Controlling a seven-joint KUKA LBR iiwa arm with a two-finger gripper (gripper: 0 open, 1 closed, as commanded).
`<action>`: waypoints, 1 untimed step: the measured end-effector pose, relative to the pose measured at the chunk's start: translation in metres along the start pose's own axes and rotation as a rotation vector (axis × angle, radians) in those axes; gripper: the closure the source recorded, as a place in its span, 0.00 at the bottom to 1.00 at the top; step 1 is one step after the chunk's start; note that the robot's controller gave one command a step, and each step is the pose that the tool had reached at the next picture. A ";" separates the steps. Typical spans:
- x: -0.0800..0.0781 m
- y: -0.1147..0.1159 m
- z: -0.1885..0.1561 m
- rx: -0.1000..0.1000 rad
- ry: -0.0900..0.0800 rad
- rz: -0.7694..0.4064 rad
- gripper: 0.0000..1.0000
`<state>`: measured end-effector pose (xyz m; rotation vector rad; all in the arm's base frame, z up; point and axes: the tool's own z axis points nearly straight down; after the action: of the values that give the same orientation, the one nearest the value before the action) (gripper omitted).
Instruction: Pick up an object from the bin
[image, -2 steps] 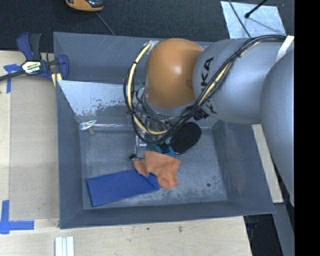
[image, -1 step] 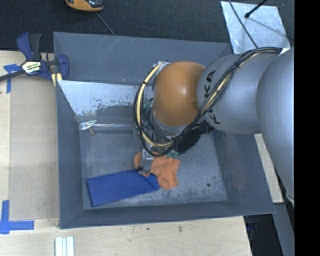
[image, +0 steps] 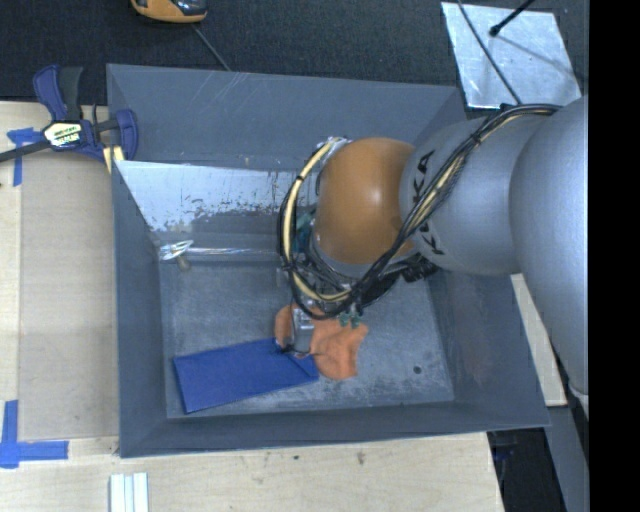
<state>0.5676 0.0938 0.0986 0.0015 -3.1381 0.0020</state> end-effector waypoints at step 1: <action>0.003 -0.024 0.009 -0.006 -0.012 0.034 0.00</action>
Offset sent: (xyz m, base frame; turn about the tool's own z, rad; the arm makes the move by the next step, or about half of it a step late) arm -0.0332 -0.0460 -0.0286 0.1004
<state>0.5645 0.0696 0.0899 -0.0515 -3.1493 -0.0075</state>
